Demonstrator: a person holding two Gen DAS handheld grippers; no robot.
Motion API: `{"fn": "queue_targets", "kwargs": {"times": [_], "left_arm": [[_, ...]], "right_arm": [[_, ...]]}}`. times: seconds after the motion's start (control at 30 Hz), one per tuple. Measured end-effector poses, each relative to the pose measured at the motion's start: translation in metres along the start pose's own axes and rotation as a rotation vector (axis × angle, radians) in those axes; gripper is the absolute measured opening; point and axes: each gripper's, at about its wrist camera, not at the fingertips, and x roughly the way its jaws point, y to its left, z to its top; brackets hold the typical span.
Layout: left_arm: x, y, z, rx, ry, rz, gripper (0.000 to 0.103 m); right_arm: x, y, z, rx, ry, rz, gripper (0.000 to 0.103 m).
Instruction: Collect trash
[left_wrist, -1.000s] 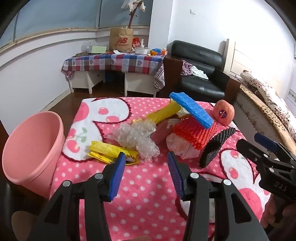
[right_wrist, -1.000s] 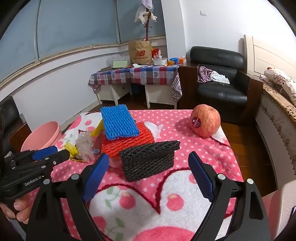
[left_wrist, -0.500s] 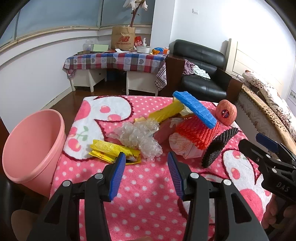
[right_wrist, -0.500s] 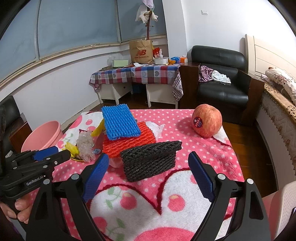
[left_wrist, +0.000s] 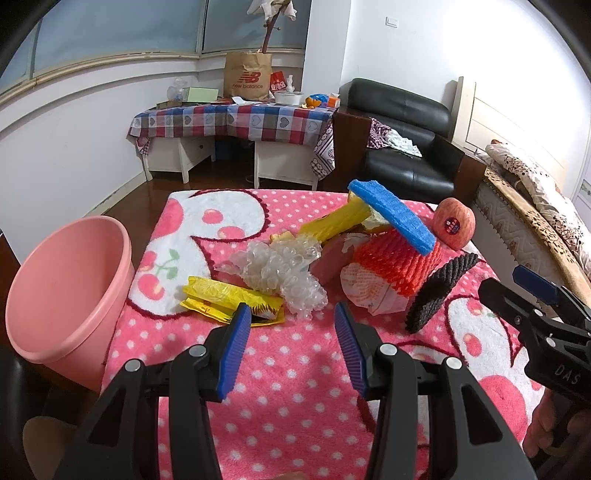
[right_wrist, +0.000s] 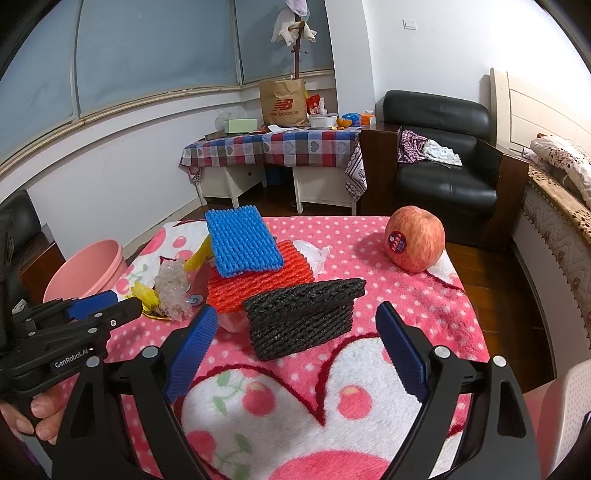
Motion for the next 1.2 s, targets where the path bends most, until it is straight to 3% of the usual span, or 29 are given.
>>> {"fn": "queue_targets", "kwargs": {"times": [1.0, 1.2], "left_arm": [[0.002, 0.003, -0.003, -0.003, 0.004, -0.001, 0.047], [-0.003, 0.004, -0.007, -0.001, -0.023, -0.049, 0.047]], "right_arm": [[0.004, 0.005, -0.004, 0.002, 0.005, 0.001, 0.088], [0.007, 0.008, -0.011, 0.008, 0.009, -0.003, 0.088]]}}
